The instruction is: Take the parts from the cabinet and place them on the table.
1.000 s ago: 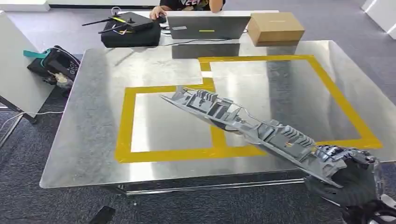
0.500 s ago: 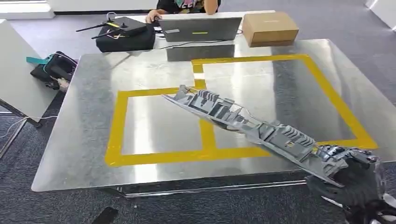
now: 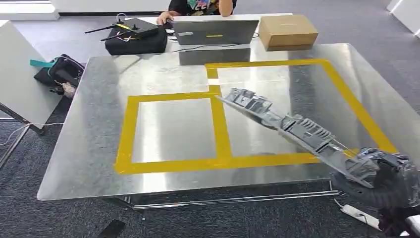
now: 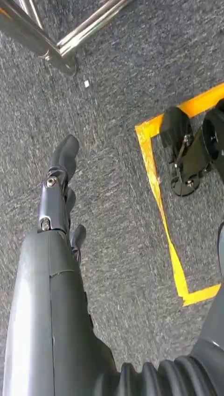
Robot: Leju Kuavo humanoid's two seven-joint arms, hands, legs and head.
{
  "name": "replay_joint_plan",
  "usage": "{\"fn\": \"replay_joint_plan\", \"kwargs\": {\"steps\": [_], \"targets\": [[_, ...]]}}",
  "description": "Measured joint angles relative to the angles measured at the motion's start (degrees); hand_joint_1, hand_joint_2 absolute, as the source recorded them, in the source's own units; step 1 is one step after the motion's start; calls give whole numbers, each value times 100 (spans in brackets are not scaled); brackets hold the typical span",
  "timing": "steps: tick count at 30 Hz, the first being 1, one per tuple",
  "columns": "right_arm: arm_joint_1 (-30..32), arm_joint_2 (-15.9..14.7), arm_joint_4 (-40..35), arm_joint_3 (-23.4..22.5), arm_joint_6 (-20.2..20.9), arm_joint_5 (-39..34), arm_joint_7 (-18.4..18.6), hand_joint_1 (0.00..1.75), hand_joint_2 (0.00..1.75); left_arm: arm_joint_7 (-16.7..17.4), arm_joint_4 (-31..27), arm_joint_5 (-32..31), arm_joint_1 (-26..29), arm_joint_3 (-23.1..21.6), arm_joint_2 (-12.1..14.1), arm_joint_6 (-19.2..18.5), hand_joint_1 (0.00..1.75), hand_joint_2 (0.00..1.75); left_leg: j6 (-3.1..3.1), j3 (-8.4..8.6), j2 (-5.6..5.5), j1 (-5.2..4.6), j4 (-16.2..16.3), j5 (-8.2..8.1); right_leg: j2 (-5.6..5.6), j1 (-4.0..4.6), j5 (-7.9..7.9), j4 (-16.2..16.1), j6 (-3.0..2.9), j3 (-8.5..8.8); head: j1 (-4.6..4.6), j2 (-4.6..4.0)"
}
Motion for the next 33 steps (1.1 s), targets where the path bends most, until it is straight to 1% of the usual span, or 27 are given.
{"fn": "replay_joint_plan", "kwargs": {"steps": [2,4,6,8,9,12,14,20,22,24,26,28,29,31,33], "targets": [[-2,-284,190,-330,-76,343,201,175,175,-33,0,-15,1,0,2,0,0,175,2,-1,0,-4,0,0,0,-5,10,-14,13,-2,2,0],[21,-577,418,-667,84,498,255,175,175,-37,0,-44,1,0,4,4,0,175,15,-15,0,-15,1,8,-2,-17,27,-19,28,30,4,0],[22,-755,548,-941,158,613,268,175,175,-50,0,-52,5,0,4,17,0,175,19,-22,1,-24,2,11,4,-27,36,-19,31,18,-2,0],[19,-914,678,-1084,158,938,441,175,175,-107,0,-85,-10,-9,2,48,0,175,20,-22,2,-25,4,10,5,-32,36,-21,31,16,-2,0],[14,-1006,778,-1158,140,1157,518,175,175,-109,0,-123,-22,-24,2,57,0,175,22,-22,2,-25,5,9,2,-34,36,-22,31,15,0,0],[10,-1342,1255,-1453,-32,2239,664,175,175,-109,0,-221,-35,-94,0,59,0,175,24,-28,-1,-27,4,8,-6,-35,35,-23,31,15,0,0],[-11,-1512,1537,-1576,-100,2608,686,175,175,-107,0,-251,-37,-151,2,57,0,175,30,-34,0,-30,5,12,1,-37,39,-23,35,6,-4,0],[-21,-1837,2049,-1687,-74,3008,782,175,175,-105,0,-278,-65,-179,2,42,0,175,44,-58,1,-33,4,22,6,-42,45,-28,42,-26,0,0],[-21,-1986,2200,-1643,-6,3253,826,175,175,-83,0,-304,-66,-201,2,22,0,175,61,-79,1,-36,0,37,7,-47,56,-37,50,-47,0,0],[-34,-2118,2345,-1562,-10,3523,841,175,175,-65,0,-352,-74,-271,2,-2,0,175,57,-90,1,-37,0,40,6,-48,60,-38,54,-56,2,0],[-66,-2222,2487,-1390,-151,3897,880,175,175,-22,0,-382,-85,-304,2,-28,0,175,58,-107,0,-40,-1,57,6,-47,62,-50,55,-64,-2,0],[-180,-2317,2647,-1100,-543,4453,990,175,175,48,0,-483,-107,-356,0,-74,0,175,56,-125,1,-44,-4,65,12,-48,63,-52,56,-78,-4,0],[-317,-2358,2781,-857,-790,4737,1040,175,175,96,0,-535,-120,-413,0,-96,0,175,56,-131,3,-46,-5,72,25,-47,64,-52,57,-91,0,0],[-655,-2367,3052,-381,-1116,4978,1099,175,175,133,0,-610,-151,-481,-15,-140,0,175,55,-144,20,-41,-10,81,46,-46,76,-50,52,-121,-2,0],[-1048,-2367,3382,148,-1348,5101,1191,175,175,153,0,-658,-199,-571,-31,-181,0,175,58,-149,37,-26,-21,88,60,-37,84,-48,47,-141,-4,0]]}}
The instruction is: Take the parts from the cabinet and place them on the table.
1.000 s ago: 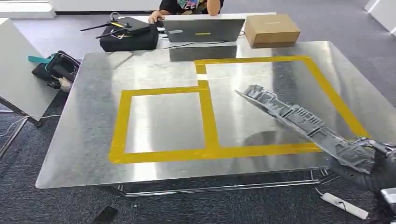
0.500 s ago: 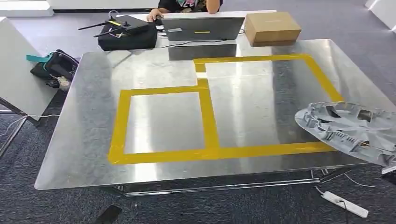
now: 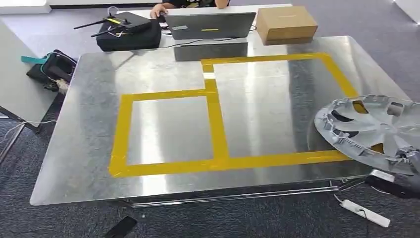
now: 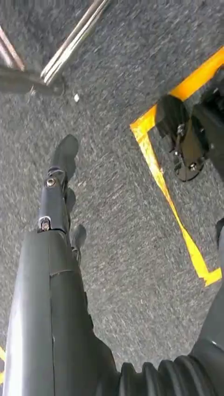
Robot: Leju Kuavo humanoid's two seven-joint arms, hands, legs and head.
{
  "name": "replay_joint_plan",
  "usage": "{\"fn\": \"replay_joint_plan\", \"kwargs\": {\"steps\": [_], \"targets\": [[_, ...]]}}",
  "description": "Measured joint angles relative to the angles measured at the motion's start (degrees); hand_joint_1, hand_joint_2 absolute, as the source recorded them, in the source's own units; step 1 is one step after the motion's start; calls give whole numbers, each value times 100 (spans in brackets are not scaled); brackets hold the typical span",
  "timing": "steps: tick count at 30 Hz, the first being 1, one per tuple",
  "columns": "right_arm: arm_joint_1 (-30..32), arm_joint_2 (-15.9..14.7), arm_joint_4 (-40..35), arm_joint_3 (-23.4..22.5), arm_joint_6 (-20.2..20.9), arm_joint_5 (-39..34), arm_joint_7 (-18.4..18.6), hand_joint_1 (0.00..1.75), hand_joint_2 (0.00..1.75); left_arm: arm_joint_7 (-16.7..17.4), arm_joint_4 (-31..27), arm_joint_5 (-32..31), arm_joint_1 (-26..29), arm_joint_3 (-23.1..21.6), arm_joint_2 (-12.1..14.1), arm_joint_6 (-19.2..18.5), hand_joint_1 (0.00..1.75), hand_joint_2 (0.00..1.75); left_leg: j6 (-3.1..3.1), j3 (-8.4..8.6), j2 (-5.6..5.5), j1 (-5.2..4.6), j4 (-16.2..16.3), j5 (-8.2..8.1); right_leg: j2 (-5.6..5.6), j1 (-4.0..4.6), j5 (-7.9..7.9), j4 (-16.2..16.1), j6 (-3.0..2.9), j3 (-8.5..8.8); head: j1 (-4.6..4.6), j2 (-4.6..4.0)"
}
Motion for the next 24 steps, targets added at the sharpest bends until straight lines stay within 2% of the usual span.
{"fn": "replay_joint_plan", "kwargs": {"steps": [4,10,13,19,24], "targets": [[-384,-4,379,661,-137,6,96,175,175,35,0,-2,-19,-85,-15,-24,0,175,-8,-2,-3,24,-32,3,-20,28,15,2,-18,-6,2,0],[-638,-24,574,994,-179,-18,89,175,175,37,0,-15,-29,-157,-11,-24,0,175,-36,-3,-4,28,-40,26,-19,35,42,2,-40,2,7,0],[-1169,15,835,1364,-194,229,46,175,175,105,0,-136,-61,-221,-11,-98,0,175,-49,0,15,25,-44,35,18,38,72,4,-43,-5,4,0],[-2710,561,1850,2706,-209,627,105,175,175,231,-2,-242,-293,-467,-4,-229,0,175,-49,11,37,28,-43,80,22,38,107,4,-44,-1,4,0],[-3401,852,2121,3606,-8,621,260,175,175,293,-2,-262,-326,-625,-7,-295,0,175,-47,10,21,30,-43,91,1,38,114,4,-44,4,2,0]]}}
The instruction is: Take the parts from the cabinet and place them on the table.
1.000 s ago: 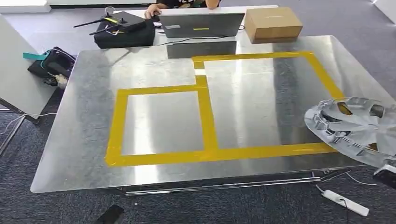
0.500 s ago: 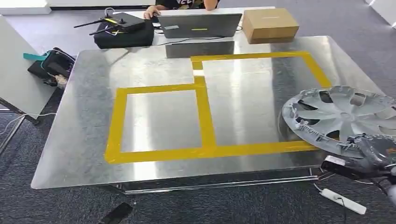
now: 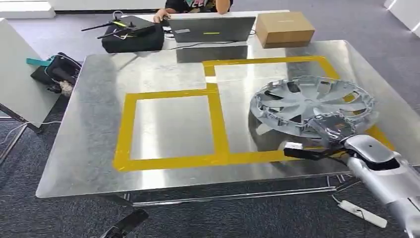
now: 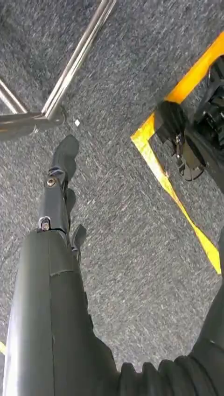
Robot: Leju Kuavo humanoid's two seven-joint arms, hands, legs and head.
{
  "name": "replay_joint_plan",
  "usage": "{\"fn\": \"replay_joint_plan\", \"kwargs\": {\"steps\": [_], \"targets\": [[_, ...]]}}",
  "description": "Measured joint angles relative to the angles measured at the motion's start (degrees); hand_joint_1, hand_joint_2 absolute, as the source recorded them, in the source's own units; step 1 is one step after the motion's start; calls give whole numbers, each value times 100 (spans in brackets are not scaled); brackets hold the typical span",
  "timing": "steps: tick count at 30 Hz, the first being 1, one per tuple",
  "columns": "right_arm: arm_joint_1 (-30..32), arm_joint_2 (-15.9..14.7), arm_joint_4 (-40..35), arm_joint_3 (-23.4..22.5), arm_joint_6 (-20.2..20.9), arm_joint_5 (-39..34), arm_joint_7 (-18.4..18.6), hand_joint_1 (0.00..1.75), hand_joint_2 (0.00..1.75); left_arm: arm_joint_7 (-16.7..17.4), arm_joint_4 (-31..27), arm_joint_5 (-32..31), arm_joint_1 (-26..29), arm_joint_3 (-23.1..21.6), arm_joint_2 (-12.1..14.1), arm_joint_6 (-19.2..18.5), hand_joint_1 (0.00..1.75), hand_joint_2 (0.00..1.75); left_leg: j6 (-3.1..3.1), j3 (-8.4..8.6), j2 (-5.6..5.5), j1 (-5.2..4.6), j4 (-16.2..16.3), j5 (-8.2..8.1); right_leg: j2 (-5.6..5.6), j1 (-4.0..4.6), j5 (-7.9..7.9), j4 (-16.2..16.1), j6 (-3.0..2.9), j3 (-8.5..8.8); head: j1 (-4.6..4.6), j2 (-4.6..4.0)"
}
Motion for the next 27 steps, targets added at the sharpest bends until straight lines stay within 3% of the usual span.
{"fn": "replay_joint_plan", "kwargs": {"steps": [6,11,16,17,27], "targets": [[-470,0,219,533,79,24,94,175,175,-313,0,-24,-3,-192,-7,105,0,175,0,-2,-8,-5,2,-1,-10,-3,0,-1,0,3,2,0],[-492,-11,250,765,20,-120,61,175,175,-669,0,4,-3,-385,-24,164,0,175,1,-2,-9,-8,2,-1,-10,-12,2,-3,3,4,2,0],[-520,-11,241,1051,356,99,446,175,175,-678,0,90,6,-470,-24,-65,0,175,1,0,-9,-7,2,-1,-9,-11,4,-3,5,4,0,0],[-546,-11,241,1097,424,94,494,0,175,-678,0,92,6,-507,-24,-85,0,175,1,1,-9,-7,2,0,-9,-11,4,-3,5,5,2,0],[-587,-11,254,1348,671,-203,459,0,175,-669,0,160,18,-559,-20,-159,0,175,8,-1,-15,-7,2,9,-13,-11,9,-2,5,6,0,0]]}}
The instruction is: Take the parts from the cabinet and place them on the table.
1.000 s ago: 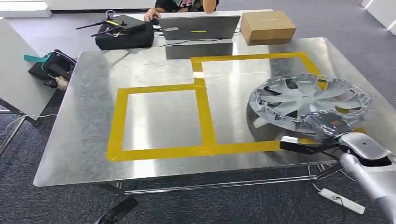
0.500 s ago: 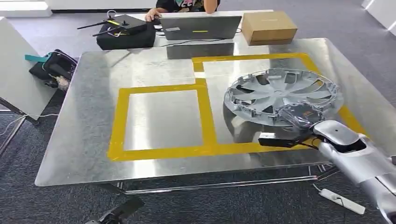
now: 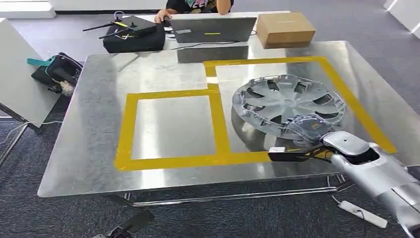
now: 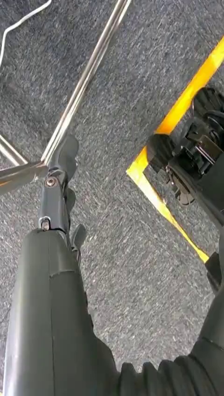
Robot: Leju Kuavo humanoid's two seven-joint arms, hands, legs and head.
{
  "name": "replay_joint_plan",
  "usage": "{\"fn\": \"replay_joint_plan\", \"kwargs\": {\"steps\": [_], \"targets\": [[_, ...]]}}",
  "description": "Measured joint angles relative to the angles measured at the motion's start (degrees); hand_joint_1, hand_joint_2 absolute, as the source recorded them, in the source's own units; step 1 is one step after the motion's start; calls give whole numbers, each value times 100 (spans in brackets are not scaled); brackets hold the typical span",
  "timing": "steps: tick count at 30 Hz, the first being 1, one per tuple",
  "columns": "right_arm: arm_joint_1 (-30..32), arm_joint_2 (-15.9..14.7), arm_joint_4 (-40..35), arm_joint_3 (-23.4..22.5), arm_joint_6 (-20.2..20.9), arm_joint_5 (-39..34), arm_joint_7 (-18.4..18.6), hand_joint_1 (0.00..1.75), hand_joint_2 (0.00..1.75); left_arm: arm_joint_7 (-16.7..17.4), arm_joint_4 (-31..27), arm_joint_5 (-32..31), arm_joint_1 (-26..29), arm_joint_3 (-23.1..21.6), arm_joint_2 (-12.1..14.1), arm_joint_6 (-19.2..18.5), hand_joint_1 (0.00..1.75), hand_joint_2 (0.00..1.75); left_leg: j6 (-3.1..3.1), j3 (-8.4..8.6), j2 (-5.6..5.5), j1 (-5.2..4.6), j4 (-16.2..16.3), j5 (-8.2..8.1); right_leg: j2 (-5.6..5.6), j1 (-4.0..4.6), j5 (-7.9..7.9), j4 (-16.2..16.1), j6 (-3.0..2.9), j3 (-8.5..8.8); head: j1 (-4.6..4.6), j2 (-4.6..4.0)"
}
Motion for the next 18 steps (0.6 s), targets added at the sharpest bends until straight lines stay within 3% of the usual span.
{"fn": "replay_joint_plan", "kwargs": {"steps": [11,18], "targets": [[34,-4,-2,96,-13,-70,4,0,175,0,0,112,2,2,11,160,0,175,1,-1,-1,0,0,0,-3,-1,0,0,0,-2,0,0],[178,-74,-11,90,-412,282,638,0,175,7,0,227,14,-2,7,361,0,175,0,-1,-1,-1,0,0,-2,-1,0,0,0,-2,2,0]]}}
